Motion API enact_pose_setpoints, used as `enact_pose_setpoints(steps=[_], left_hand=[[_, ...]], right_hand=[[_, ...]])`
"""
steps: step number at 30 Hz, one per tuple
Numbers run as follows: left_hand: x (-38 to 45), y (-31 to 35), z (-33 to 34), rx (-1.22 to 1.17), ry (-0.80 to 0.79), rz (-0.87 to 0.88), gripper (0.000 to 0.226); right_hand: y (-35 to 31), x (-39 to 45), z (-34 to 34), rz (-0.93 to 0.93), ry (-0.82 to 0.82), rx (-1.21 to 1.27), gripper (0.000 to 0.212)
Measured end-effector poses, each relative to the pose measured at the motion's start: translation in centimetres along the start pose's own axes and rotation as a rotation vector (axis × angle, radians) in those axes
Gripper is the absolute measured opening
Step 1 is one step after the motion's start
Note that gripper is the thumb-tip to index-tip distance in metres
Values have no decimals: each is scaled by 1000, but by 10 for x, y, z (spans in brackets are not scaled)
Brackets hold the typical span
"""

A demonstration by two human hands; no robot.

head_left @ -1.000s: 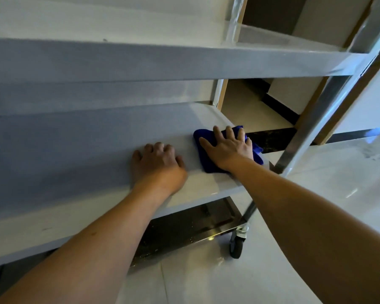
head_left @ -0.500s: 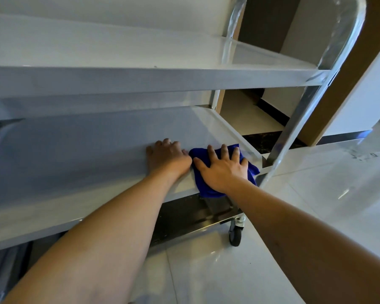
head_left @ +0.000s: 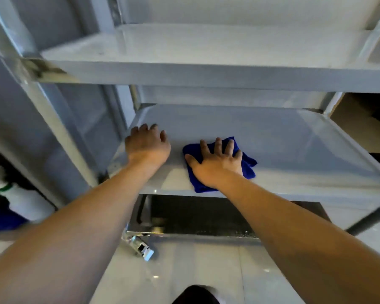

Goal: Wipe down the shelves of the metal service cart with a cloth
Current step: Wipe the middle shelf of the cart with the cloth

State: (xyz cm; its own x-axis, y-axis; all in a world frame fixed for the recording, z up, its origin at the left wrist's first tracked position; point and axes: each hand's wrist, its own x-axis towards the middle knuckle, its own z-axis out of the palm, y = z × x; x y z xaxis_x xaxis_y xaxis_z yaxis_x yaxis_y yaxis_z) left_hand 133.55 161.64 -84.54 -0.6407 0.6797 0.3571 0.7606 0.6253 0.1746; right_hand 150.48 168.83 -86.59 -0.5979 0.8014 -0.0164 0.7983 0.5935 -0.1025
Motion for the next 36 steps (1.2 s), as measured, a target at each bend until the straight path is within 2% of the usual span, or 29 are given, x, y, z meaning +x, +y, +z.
enact_pose_setpoints(steps=[3,6,9,12,15,18,24,27,32,36], left_hand=[[-13,-52,-5,-71,36,-76,34],[-23,-75,-7,-314,68,-91,37],[-27,-79,-8,-468,130,-59,44],[-27,-85,-7,-449,127,-72,49],[-29,-89,-7,-320,70,-20,52],[-26,-90,-5,-182,29,36,52],[-17,-62,1,85,-183,20,52],[-13,-13,12,68,-302,46,60],[-23,86,37,11,-410,234,78],[-30,108,56,54,-425,256,94]], right_hand=[[-68,10,5,-115,-21,16,80],[-117,19,10,-197,-38,6,79],[-145,30,12,-259,-61,-44,100],[-156,44,13,-267,-44,-59,100],[-152,53,15,-258,6,-21,79],[-118,67,11,-213,36,31,76],[24,91,-6,43,33,12,81],[84,91,-10,168,45,1,82],[154,72,-17,306,78,-6,82],[218,43,-26,437,87,-18,78]])
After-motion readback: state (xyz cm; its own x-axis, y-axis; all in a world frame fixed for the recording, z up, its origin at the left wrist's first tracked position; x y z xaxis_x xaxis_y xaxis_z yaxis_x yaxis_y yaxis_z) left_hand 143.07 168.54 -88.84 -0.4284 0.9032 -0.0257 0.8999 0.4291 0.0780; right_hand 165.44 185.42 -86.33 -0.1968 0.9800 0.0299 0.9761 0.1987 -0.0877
